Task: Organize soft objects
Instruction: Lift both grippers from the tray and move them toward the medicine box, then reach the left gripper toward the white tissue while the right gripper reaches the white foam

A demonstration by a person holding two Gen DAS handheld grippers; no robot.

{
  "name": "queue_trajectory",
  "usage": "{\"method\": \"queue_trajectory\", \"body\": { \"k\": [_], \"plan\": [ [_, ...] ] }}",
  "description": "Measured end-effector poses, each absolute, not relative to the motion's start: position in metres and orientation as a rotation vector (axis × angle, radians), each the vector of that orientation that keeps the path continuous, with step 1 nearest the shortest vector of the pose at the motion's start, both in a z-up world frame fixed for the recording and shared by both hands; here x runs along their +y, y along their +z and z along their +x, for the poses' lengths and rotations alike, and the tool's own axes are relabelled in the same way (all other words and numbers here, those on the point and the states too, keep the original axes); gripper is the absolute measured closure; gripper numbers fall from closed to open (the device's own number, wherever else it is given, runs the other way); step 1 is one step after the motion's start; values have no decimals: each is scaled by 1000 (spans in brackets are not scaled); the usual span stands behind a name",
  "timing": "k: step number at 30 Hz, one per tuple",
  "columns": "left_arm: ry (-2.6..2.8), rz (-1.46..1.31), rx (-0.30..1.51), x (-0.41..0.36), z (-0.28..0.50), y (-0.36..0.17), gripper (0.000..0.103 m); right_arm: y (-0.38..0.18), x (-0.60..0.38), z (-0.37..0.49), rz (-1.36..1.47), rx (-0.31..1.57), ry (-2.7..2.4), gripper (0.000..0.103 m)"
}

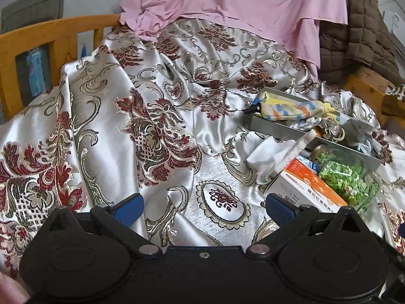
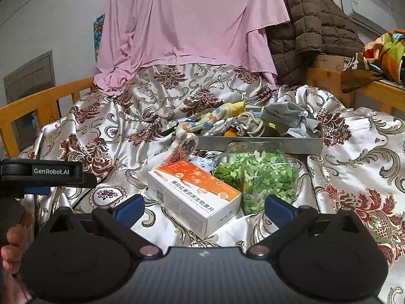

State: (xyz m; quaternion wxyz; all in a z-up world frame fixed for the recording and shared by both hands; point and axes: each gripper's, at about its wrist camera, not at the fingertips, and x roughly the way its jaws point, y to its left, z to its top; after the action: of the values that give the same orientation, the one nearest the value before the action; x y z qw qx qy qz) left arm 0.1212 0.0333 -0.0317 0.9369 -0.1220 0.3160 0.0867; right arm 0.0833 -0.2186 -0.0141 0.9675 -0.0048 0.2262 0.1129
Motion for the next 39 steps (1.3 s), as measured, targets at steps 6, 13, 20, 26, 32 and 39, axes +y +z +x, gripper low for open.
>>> {"method": "queue_trajectory", "body": {
  "k": [6, 13, 20, 26, 32, 39],
  "plan": [
    [235, -320, 607, 40, 122, -32, 1, -18, -214, 89, -19, 471, 230, 0],
    [253, -411, 600, 46, 132, -37, 1, -19, -204, 90, -64, 443, 260, 0],
    [235, -458, 597, 47, 150, -46, 1, -21, -204, 96, -56, 436, 237, 0],
    [184, -517, 575, 46, 173, -54, 1, -21, -207, 98, -37, 405, 231, 0],
    [95, -557, 544, 45, 201, -55, 1, -19, -215, 109, 48, 351, 251, 0],
    [6, -631, 586, 54, 231, -69, 1, -8, -217, 148, 98, 311, 343, 0]
  ]
}}
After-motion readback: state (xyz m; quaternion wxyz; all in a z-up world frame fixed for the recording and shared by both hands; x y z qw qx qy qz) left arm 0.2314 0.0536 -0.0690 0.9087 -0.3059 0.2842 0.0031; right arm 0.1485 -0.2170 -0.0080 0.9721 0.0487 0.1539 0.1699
